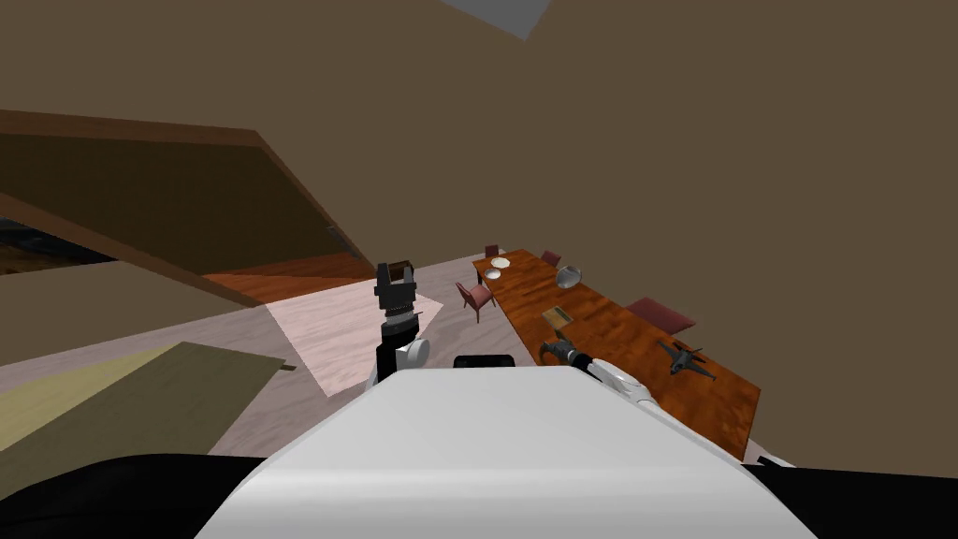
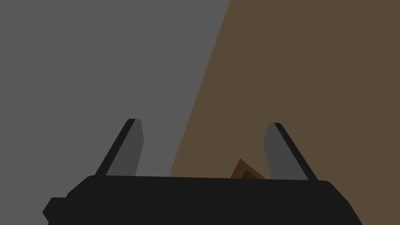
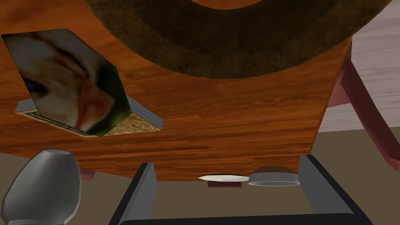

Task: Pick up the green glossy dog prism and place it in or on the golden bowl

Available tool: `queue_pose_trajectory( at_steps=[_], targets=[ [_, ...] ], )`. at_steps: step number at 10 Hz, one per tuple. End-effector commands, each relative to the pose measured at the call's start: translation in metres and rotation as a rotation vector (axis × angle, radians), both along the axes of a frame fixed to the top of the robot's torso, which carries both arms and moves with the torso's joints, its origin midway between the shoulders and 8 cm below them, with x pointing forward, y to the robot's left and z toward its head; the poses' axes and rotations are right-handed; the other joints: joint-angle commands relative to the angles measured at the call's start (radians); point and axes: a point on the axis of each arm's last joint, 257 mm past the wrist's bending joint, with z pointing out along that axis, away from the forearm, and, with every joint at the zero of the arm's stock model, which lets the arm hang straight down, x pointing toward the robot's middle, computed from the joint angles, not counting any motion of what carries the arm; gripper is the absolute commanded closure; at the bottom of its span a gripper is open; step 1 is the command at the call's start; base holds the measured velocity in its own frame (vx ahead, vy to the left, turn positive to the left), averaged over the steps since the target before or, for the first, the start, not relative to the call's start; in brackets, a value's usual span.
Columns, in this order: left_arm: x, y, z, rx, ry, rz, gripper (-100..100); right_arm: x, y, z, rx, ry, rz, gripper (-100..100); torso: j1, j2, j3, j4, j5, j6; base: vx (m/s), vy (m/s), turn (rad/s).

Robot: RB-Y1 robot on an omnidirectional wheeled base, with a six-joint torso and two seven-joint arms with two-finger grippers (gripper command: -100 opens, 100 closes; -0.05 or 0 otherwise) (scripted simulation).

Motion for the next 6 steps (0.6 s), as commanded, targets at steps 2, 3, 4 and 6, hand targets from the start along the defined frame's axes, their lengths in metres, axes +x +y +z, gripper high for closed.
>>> queue_pose_trajectory(
  at_steps=[2,3,4,6],
  targets=[
    [0.000,0.000,0.000,0.000,0.000,0.000,0,-0.017,-0.030,-0.010,-0.069,0.049,0.005,-100,0.000,0.000,0.000,0.000,0.000,0.001,0.014,-0.022,0.146],
    [0.000,0.000,0.000,0.000,0.000,0.000,0,-0.024,-0.037,-0.013,-0.079,0.063,-0.005,-100,0.000,0.000,0.000,0.000,0.000,0.000,0.013,-0.016,0.105],
    [0.000,0.000,0.000,0.000,0.000,0.000,0,-0.039,-0.058,-0.018,-0.123,0.100,-0.007,-100,0.000,0.000,0.000,0.000,0.000,0.001,0.012,-0.014,0.188],
    [0.000,0.000,0.000,0.000,0.000,0.000,0,-0.054,-0.077,-0.022,-0.162,0.135,-0.009,-100,0.000,-0.001,0.000,0.000,0.000,0.000,0.025,-0.029,0.191]
  ],
)
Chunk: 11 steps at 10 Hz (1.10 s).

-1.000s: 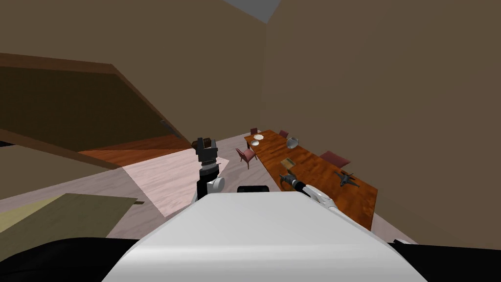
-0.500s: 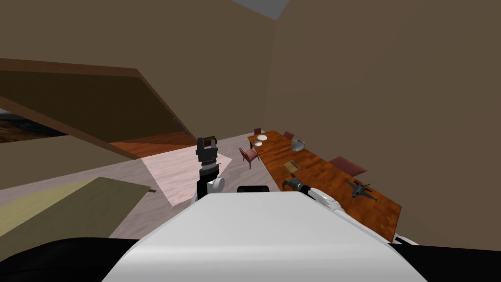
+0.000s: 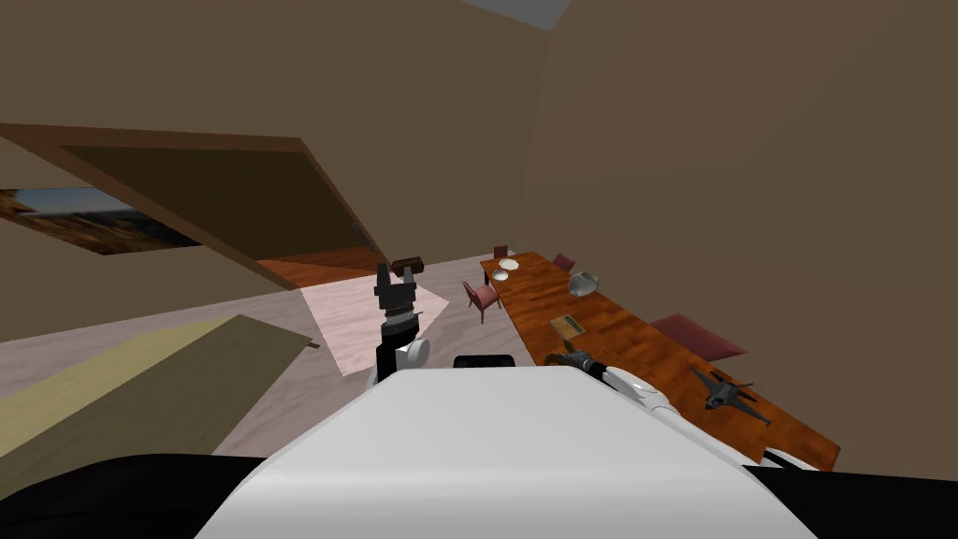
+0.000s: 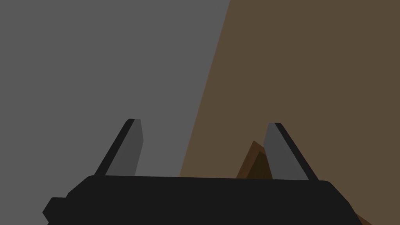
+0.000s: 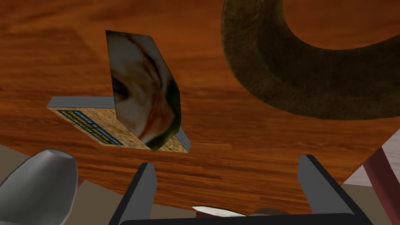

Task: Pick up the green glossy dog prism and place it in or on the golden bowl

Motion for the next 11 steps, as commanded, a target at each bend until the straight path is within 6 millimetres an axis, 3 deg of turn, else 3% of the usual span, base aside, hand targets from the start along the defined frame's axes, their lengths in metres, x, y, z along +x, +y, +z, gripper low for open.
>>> queue_pose_trajectory(
  at_steps=[1,3,6,8,9,11],
  targets=[
    [0.000,0.000,0.000,0.000,0.000,0.000,0,-0.014,-0.017,-0.004,-0.034,0.031,0.002,-100,0.000,0.000,0.000,0.000,0.000,0.000,0.020,-0.026,0.109],
    [0.000,0.000,0.000,0.000,0.000,0.000,0,-0.018,-0.021,-0.005,-0.041,0.039,-0.005,-100,0.001,0.000,0.000,0.000,0.000,0.000,0.009,-0.013,0.036],
    [0.000,0.000,0.000,0.000,0.000,0.000,0,-0.055,-0.058,-0.010,-0.111,0.118,-0.016,-100,0.001,0.000,0.000,0.000,0.000,-0.001,0.018,-0.017,0.162],
    [0.000,0.000,0.000,0.000,0.000,0.000,0,-0.055,-0.058,-0.010,-0.111,0.118,-0.016,-100,0.001,0.000,0.000,0.000,0.000,0.000,0.012,-0.017,0.012],
    [0.000,0.000,0.000,0.000,0.000,0.000,0,-0.078,-0.073,-0.014,-0.138,0.163,-0.024,-100,0.002,0.001,0.000,0.000,0.000,0.000,0.013,-0.004,0.193],
    [0.000,0.000,0.000,0.000,0.000,0.000,0,-0.074,-0.072,-0.014,-0.135,0.156,-0.028,-100,0.002,0.000,0.000,0.000,0.000,0.000,0.012,-0.010,0.052]
  ],
)
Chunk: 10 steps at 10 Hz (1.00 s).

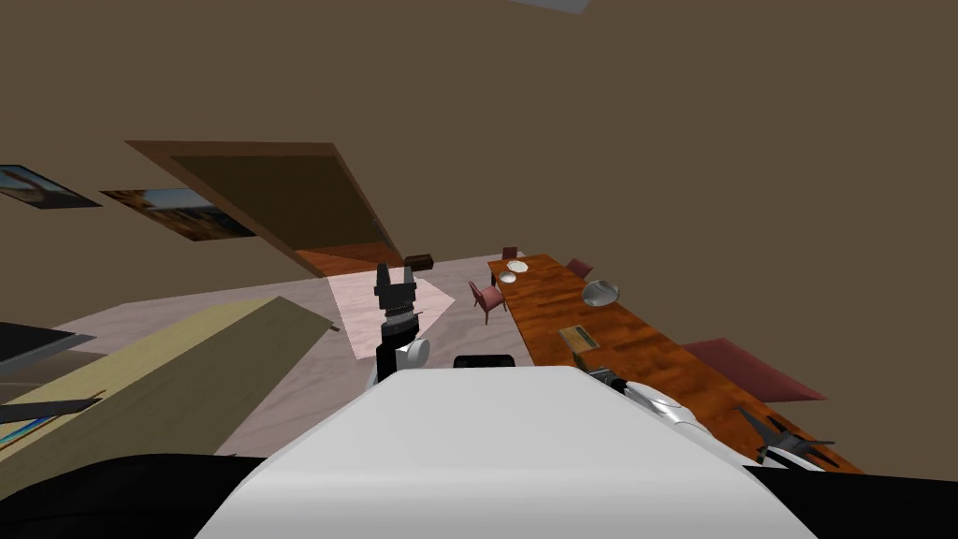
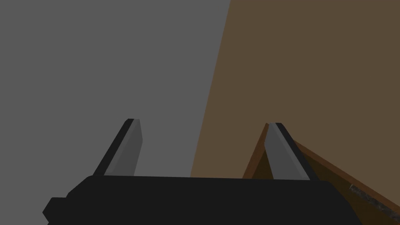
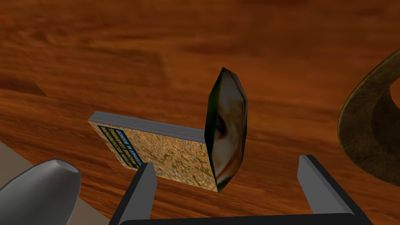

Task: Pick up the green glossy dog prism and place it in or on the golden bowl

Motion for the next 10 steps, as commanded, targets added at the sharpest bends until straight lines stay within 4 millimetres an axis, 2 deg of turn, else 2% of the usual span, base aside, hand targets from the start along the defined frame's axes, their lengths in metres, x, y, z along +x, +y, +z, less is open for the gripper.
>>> queue_pose_trajectory(
  at_steps=[1,2,10],
  targets=[
    [0.000,0.000,0.000,0.000,0.000,0.000,0,0.000,0.000,0.000,0.000,0.000,0.000,0,0.000,0.000,0.000,0.000,0.000,0.000,0.000,0.000,0.000],
    [0.000,0.000,0.000,0.000,0.000,0.000,0,-0.001,0.003,-0.002,0.001,0.000,0.008,-100,0.000,0.000,0.000,0.000,0.000,0.000,0.028,-0.009,-0.049],
    [0.000,0.000,0.000,0.000,0.000,0.000,0,-0.010,0.017,-0.012,0.003,-0.001,0.047,-100,0.000,-0.002,-0.001,-0.001,0.000,0.000,0.046,-0.015,-0.049]
  ],
)
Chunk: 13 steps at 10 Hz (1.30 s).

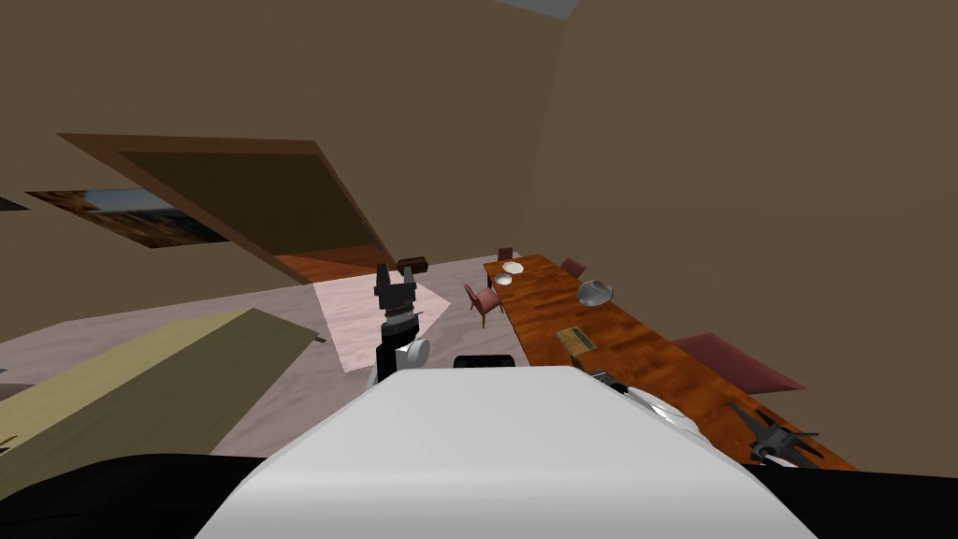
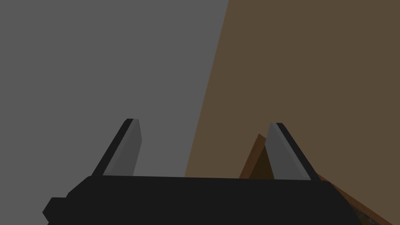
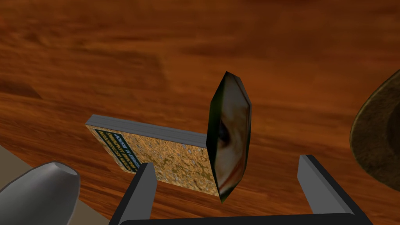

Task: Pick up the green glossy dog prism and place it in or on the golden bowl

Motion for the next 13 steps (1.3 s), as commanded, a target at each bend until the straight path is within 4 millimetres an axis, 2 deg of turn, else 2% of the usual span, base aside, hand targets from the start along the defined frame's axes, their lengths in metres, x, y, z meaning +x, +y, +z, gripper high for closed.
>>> queue_pose_trajectory(
  at_steps=[1,8,9,13],
  targets=[
    [0.000,0.000,0.000,0.000,0.000,0.000,0,-0.001,0.001,-0.002,-0.003,0.001,0.008,-100,0.000,0.000,0.000,0.000,0.000,0.000,0.033,-0.013,-0.027],
    [0.000,0.000,0.000,0.000,0.000,0.000,0,-0.009,0.012,-0.009,-0.003,-0.005,0.030,-100,0.000,0.000,0.000,0.000,0.000,0.000,0.045,-0.012,-0.044],
    [0.000,0.000,0.000,0.000,0.000,0.000,0,-0.009,0.012,-0.009,-0.004,-0.004,0.034,100,0.001,0.001,0.001,0.000,0.000,0.000,0.000,0.000,0.000],
    [0.000,0.000,0.000,0.000,0.000,0.000,0,-0.008,0.013,-0.009,-0.003,-0.005,0.035,100,0.000,0.003,0.001,0.001,0.000,0.000,0.000,0.000,0.000]
  ],
)
